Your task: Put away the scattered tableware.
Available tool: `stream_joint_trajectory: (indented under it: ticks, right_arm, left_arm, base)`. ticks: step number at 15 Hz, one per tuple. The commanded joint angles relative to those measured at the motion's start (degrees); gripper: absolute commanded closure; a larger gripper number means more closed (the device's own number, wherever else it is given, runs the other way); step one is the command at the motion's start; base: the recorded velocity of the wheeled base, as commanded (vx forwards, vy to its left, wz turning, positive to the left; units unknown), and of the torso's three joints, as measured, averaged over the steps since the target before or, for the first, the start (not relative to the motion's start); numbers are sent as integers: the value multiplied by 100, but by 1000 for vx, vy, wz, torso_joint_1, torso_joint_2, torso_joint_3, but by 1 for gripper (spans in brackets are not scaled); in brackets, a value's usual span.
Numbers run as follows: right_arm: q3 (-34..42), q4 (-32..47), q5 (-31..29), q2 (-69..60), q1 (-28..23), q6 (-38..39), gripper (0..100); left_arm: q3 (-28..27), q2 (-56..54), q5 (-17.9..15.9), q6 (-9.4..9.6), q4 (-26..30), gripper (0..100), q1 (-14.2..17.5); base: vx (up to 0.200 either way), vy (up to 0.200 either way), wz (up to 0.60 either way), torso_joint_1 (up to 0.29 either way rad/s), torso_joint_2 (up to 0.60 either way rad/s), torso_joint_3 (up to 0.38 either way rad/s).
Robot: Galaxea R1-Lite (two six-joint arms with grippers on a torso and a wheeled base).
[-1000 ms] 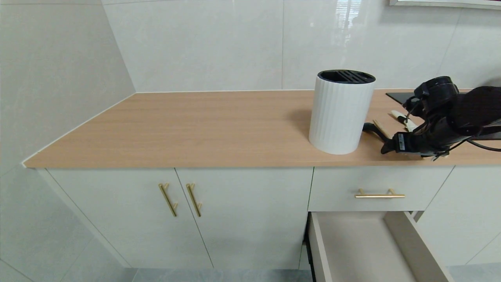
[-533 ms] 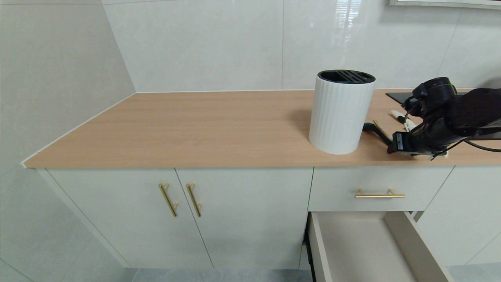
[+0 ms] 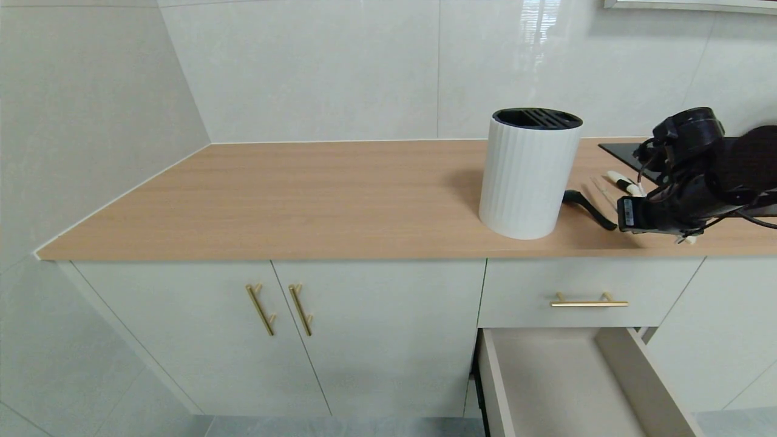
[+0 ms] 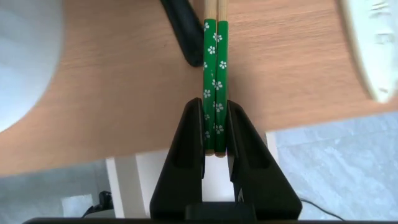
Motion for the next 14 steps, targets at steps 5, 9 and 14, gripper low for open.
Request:
stream_joint_trajectory:
  ticks: [5,9,14]
  right_arm:
    - [1268,315,91,-2219,212,80,100]
    - [2419,921,355,-3397,485,318,100]
    - [3579,1009,663,-4460,502,282,100]
  left_arm:
    - [0,9,2,-1,-3,0,-3]
    - [0,9,2,-1,-3,0,6]
    - [0,9,2,-1,-3,0,-3]
  base:
    - [0,0,0,0,0,0]
    - [0,0,0,0,0,0]
    - [0,0,0,0,0,0]
